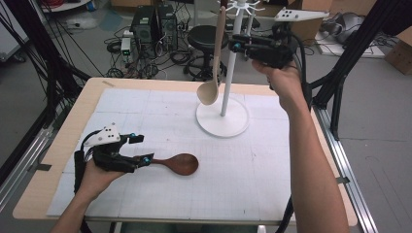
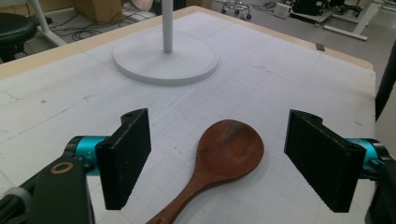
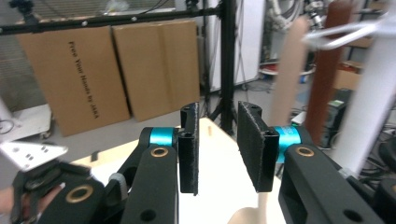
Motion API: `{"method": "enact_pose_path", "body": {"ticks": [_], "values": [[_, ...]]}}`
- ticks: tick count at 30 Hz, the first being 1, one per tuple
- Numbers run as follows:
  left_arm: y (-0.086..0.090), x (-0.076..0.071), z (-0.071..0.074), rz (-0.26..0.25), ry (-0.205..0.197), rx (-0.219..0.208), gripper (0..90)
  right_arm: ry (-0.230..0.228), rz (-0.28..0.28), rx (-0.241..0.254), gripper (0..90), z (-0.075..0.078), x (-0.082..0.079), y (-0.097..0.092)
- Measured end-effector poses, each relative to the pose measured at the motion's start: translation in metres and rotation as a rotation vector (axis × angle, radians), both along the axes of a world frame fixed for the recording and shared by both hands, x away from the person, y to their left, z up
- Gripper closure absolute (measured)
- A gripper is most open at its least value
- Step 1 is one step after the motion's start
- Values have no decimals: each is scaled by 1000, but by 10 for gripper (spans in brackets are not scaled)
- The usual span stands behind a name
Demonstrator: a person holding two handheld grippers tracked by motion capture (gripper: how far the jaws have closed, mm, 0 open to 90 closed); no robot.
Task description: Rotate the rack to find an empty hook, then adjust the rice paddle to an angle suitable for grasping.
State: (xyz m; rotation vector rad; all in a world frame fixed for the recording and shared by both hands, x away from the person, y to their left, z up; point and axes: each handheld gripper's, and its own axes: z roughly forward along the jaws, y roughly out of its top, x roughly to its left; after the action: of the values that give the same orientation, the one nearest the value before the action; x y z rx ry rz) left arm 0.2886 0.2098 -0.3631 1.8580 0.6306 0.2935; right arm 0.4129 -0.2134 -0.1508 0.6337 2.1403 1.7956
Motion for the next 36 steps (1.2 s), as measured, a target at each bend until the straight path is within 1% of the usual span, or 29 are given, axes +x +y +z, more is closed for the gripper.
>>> {"method": "enact_pose_path", "body": {"ticks": [1,2,5,8,11,14,18,21,24,25,27,30,32,34,36], "values": [[0,0,0,2,2,-5,234,-1,4,-10,670,-4,-2,2],[1,0,0,4,3,-3,234,10,14,-15,657,-7,-4,4],[3,1,-1,8,3,1,234,18,37,-34,612,-16,-9,11],[5,1,0,12,2,0,235,28,57,-40,561,-24,-16,19],[7,0,0,17,1,4,235,31,77,-45,548,-32,-22,27],[7,0,0,16,1,-3,235,43,89,-57,514,-41,-27,33],[8,0,0,22,4,-1,235,48,110,-57,509,-52,-34,40],[9,-1,-1,25,5,2,235,55,120,-79,486,-59,-38,46],[10,-1,-1,29,8,4,234,55,132,-80,484,-66,-44,51],[11,-1,-1,33,6,11,234,55,138,-83,481,-69,-46,52],[10,-2,-2,35,9,11,233,59,147,-99,474,-75,-50,56],[11,-2,-3,39,9,23,229,68,157,-134,460,-87,-55,63],[11,-3,-4,45,12,22,225,77,166,-145,449,-96,-57,67],[11,-3,-3,45,10,21,222,81,169,-166,445,-105,-59,71],[11,-3,-3,41,11,22,221,94,175,-168,440,-113,-60,74]]}}
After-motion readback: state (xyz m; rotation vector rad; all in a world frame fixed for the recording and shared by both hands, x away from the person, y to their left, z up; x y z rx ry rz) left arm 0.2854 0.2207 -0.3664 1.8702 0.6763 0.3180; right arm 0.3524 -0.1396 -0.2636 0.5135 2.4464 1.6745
